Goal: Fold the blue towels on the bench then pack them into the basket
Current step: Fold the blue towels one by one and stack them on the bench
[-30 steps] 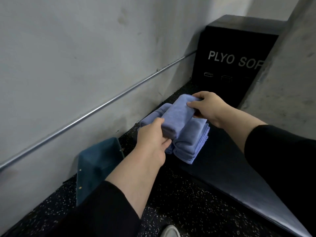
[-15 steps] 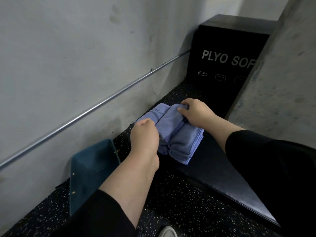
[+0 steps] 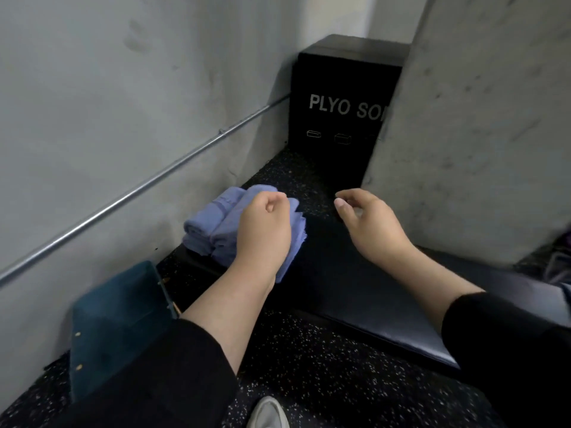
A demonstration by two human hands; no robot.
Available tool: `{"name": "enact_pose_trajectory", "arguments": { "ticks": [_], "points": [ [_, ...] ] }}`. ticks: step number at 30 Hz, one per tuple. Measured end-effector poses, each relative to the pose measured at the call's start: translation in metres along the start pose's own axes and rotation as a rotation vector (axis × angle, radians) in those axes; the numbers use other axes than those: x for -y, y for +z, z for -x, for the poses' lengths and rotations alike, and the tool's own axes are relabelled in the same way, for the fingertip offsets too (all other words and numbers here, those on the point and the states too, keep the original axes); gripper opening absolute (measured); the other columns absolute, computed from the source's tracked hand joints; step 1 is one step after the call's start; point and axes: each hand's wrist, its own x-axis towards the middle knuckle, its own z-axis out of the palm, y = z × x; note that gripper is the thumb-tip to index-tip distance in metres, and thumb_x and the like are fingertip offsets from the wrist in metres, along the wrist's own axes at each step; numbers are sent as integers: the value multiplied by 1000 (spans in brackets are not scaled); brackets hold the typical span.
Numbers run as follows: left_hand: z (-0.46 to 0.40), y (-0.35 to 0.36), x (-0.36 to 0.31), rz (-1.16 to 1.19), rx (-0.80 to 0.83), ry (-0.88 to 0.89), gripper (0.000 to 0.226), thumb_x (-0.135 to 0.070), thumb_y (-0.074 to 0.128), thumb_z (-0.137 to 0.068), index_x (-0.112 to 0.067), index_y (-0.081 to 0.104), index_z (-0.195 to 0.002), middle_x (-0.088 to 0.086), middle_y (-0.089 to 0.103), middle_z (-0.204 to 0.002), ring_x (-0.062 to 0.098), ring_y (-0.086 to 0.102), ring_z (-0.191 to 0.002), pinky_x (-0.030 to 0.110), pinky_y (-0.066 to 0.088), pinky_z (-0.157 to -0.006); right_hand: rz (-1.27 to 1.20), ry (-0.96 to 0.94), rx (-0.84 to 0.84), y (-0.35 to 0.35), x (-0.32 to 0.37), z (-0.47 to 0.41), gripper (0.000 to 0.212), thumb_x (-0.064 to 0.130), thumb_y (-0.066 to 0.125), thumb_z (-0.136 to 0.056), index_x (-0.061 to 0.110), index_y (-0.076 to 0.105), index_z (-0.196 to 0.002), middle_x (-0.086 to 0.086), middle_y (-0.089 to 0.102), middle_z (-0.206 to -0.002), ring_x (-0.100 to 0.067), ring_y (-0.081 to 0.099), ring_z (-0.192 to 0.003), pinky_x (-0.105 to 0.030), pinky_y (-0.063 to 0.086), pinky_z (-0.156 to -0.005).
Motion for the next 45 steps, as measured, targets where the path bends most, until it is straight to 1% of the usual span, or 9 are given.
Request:
{"name": "enact_pose_trajectory", "arguments": {
  "ticks": [2,5,8,13,21,29,38,41,45],
  "points": [
    [15,31,-6,-48,80,48,24,-22,49,-99,-12,62,-82,18,66,-89,21,56,-78,46,53,-73,26,38,-27,-34,-26,36,29,41,54,-101,25,65,-122,8,67,-114,-8,61,-106,-22,42,-89],
    [50,83,-18,-63,217,99,19,-33,53,-95,-28,66,-82,5,73,-94,24,69,-93,53,56,-86,131,68,-61,-90,-71,90,30,36,58,-100,21,66,-123,5,67,-117,-9,62,-109,-20,43,-93],
    [94,132,-34,-112,402,151,16,-35,53,-98,-39,63,-86,-9,71,-97,15,68,-96,48,56,-90,264,151,-83,-141,-119,140,30,33,60,-99,18,66,-124,3,66,-120,-13,62,-111,-19,41,-93],
    [158,205,-40,-139,606,225,14,-31,55,-100,-28,68,-102,-10,71,-100,12,67,-99,37,54,-91,410,330,-67,-199,-189,205,35,33,62,-98,15,64,-129,-2,63,-128,-21,59,-119,-23,37,-93],
    [208,277,-17,-377,773,284,19,-33,53,-102,-24,66,-112,-10,66,-101,12,62,-96,31,49,-85,636,610,-53,-256,-268,248,46,42,62,-95,25,56,-137,1,53,-140,-26,49,-130,-44,42,-101],
    [218,308,1,-496,843,266,19,-36,51,-103,-26,65,-112,-11,64,-103,12,60,-99,32,49,-87,768,864,-86,-272,-309,254,33,43,63,-92,19,59,-114,-5,54,-128,-32,45,-125,-51,37,-96],
    [220,320,11,-530,892,277,21,-37,51,-102,-27,64,-113,-13,63,-100,11,60,-97,32,49,-85,728,819,-219,-271,-317,244,15,26,44,-100,16,55,-100,-3,57,-111,-30,48,-114,-48,33,-91],
    [218,319,11,-533,894,288,21,-38,51,-102,-27,64,-113,-13,63,-99,11,60,-97,33,50,-86,562,691,-359,-273,-304,238,17,27,40,-104,16,47,-93,-1,56,-93,-30,52,-97,-40,29,-79],
    [214,313,10,-500,893,283,22,-39,52,-102,-27,64,-115,-12,64,-102,12,61,-99,35,51,-89,178,601,-556,-276,-280,223,17,29,45,-105,15,49,-97,2,57,-84,-22,54,-80,-36,39,-71]
  ]
}}
